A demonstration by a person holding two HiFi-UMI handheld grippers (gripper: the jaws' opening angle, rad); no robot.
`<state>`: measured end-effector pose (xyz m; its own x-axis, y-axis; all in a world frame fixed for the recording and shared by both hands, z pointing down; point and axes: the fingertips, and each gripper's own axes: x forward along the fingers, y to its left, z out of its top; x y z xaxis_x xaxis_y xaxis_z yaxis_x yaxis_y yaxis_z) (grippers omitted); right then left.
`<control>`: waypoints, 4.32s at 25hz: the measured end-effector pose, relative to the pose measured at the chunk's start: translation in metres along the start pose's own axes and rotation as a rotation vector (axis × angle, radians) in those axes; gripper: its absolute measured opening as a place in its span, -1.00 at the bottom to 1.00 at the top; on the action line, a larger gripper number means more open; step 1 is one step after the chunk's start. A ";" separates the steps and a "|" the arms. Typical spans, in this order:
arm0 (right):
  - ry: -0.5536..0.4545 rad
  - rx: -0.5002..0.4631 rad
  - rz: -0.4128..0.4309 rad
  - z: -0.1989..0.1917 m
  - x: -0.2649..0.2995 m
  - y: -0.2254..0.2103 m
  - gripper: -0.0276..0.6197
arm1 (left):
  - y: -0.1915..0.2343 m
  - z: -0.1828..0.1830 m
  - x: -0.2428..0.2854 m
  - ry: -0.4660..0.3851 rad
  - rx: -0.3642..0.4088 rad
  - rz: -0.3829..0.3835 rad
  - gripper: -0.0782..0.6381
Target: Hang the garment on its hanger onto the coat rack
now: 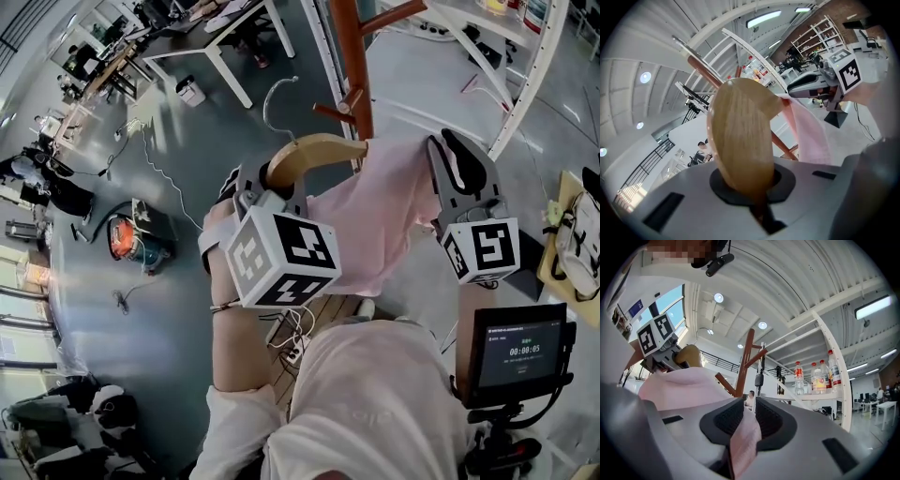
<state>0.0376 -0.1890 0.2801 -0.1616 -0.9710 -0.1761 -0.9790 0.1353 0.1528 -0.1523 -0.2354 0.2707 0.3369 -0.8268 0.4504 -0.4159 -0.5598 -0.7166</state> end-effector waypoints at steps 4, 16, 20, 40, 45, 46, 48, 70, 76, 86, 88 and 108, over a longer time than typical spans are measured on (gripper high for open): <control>-0.017 0.011 0.018 0.008 0.009 0.003 -0.65 | 0.012 0.006 -0.005 0.034 0.040 -0.013 -0.76; -0.099 0.094 0.056 0.028 0.028 -0.002 -0.65 | 0.019 0.026 -0.018 0.199 0.088 0.003 -0.77; -0.117 0.122 0.074 0.015 0.053 -0.033 -0.65 | 0.021 0.052 0.008 0.271 0.092 0.024 -0.77; -0.126 0.186 0.122 -0.016 0.124 -0.056 -0.65 | 0.025 0.079 0.073 0.450 0.131 -0.037 -0.77; -0.126 0.203 0.130 -0.019 0.125 -0.052 -0.65 | 0.027 0.075 0.074 0.478 0.157 -0.052 -0.77; -0.126 0.207 0.133 -0.020 0.126 -0.050 -0.65 | 0.027 0.073 0.074 0.483 0.160 -0.059 -0.77; -0.127 0.211 0.139 -0.021 0.125 -0.048 -0.65 | 0.026 0.071 0.071 0.488 0.162 -0.079 -0.77; -0.194 0.232 0.209 0.007 0.112 -0.027 -0.65 | 0.005 0.065 0.015 0.573 0.140 -0.170 -0.77; -0.193 0.247 0.203 0.010 0.114 -0.033 -0.65 | 0.000 0.065 0.017 0.587 0.083 -0.234 -0.77; -0.207 0.267 0.202 0.020 0.112 -0.040 -0.65 | -0.019 0.091 0.008 0.494 0.038 -0.401 -0.77; -0.206 0.270 0.204 0.019 0.112 -0.041 -0.65 | -0.024 0.091 0.012 0.497 0.011 -0.430 -0.77; -0.196 0.246 0.206 0.018 0.117 -0.037 -0.65 | -0.024 0.084 0.041 0.543 -0.080 -0.497 -0.77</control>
<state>0.0527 -0.3045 0.2367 -0.3560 -0.8655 -0.3524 -0.9202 0.3904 -0.0291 -0.0573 -0.2516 0.2616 0.0455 -0.3732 0.9266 -0.3904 -0.8605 -0.3274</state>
